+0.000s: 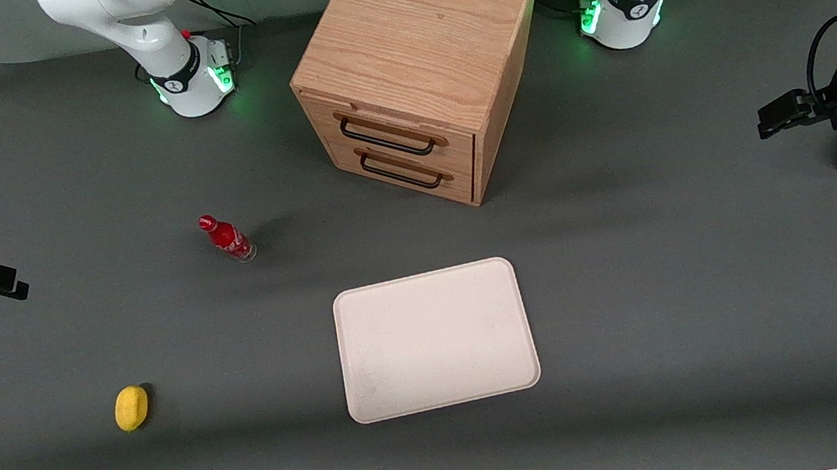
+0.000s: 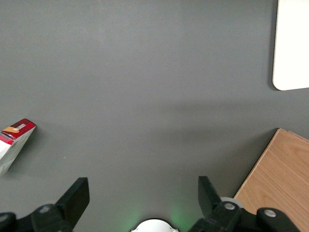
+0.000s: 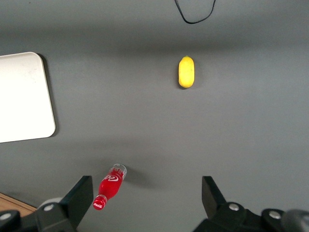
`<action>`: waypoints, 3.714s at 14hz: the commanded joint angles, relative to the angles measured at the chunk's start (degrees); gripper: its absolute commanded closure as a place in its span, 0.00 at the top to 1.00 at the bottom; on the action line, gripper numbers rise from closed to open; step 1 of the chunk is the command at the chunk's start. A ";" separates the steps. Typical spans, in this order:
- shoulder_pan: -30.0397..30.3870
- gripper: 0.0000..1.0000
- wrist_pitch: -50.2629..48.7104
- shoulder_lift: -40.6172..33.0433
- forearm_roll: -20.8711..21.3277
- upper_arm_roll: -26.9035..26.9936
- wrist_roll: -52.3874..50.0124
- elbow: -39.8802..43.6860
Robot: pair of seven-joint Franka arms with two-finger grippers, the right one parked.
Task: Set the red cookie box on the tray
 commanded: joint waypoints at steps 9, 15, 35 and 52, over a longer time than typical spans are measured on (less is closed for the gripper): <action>3.17 1.00 -2.09 -0.38 1.63 2.08 9.39 0.62; 21.96 1.00 1.68 -0.11 4.97 2.08 34.22 -0.08; 44.94 1.00 24.96 -8.02 7.43 1.64 93.43 -23.70; 45.99 1.00 48.97 5.06 6.64 1.73 93.34 -34.36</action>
